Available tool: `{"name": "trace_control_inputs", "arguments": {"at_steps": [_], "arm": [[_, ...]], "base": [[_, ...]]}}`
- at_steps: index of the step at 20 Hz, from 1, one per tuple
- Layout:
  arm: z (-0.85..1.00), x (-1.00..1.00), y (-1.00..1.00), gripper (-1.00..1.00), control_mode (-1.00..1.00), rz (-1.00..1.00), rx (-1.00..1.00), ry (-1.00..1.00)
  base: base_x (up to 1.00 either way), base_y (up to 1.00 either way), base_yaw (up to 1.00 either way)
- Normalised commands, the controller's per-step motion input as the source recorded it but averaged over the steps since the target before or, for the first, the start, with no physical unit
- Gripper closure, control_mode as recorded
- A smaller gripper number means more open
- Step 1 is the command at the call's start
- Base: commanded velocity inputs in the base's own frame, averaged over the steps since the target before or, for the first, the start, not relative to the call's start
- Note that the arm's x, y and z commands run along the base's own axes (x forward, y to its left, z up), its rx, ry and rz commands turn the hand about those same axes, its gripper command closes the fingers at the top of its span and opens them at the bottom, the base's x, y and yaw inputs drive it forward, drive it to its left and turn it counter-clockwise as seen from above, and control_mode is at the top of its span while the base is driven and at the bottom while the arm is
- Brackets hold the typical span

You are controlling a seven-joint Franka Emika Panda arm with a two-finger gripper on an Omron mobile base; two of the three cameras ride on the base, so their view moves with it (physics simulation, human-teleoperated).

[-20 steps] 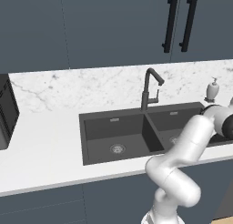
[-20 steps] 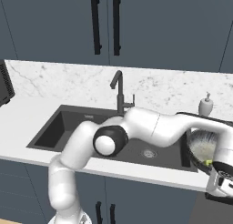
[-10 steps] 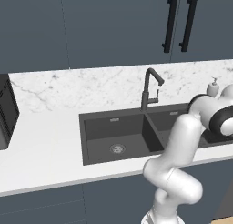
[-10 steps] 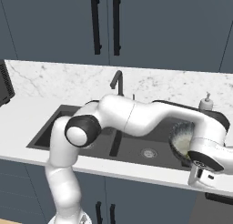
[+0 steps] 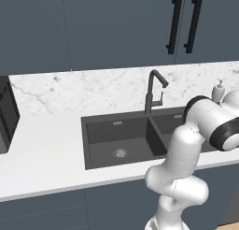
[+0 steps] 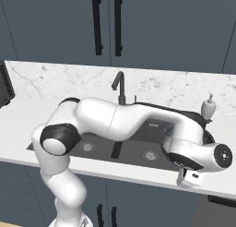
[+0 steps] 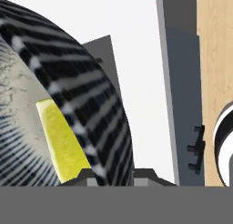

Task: Pick the lemon wedge from the sink and place it in the bowl. Then pick the bowl and place it in the microwave. Then close the microwave door and press the start button.

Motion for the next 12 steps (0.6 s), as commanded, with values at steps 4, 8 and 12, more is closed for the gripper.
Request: {"name": "trace_control_inputs", "arguments": {"at_steps": [4, 8, 12], "arm": [[0.07, 0.08, 0.00, 1.00, -1.00, 0.00, 0.00, 0.05], [0.21, 0.01, 0.00, 1.00, -1.00, 0.00, 0.00, 0.03], [0.26, 0.00, 0.00, 1.00, -1.00, 0.00, 0.00, 0.00]], "base": [[0.00, 0.00, 0.00], [0.00, 0.00, 0.00], [0.00, 0.00, 0.00]]}}
